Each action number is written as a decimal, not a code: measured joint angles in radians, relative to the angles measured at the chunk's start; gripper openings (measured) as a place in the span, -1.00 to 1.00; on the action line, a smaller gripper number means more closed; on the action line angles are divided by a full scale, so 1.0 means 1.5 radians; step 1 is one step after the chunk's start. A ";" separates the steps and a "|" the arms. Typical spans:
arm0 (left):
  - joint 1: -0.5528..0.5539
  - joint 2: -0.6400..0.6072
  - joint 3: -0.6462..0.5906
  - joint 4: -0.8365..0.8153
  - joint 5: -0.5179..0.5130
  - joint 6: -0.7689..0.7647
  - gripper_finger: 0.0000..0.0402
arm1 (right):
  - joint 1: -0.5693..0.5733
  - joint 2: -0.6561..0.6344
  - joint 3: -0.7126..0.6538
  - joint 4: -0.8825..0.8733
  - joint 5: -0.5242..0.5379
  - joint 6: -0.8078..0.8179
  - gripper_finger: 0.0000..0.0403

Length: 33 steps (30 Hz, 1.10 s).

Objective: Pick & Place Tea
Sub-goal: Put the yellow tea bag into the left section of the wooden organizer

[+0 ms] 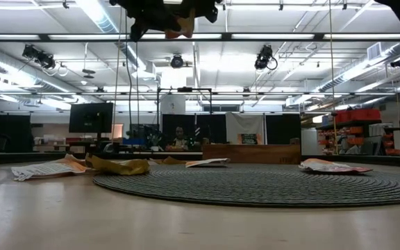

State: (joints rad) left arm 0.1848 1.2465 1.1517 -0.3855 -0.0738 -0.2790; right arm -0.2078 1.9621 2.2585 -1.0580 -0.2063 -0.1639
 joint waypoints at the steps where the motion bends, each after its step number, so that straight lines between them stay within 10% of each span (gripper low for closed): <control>1: 0.000 0.000 0.000 0.003 0.000 0.001 -0.90 | -0.001 0.000 0.000 -0.004 0.001 -0.002 -0.33; 9: 0.000 0.000 -0.001 0.012 0.001 0.002 -0.89 | -0.006 0.018 -0.001 -0.031 -0.013 -0.027 -0.94; 33: -0.016 -0.011 0.000 -0.083 -0.006 -0.026 -0.62 | -0.177 0.011 -0.114 -0.026 0.008 -0.049 -1.00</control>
State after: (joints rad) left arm 0.1612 1.2298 1.1519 -0.5093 -0.0825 -0.3175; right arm -0.4737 1.9793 2.0871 -1.0968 -0.1945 -0.2371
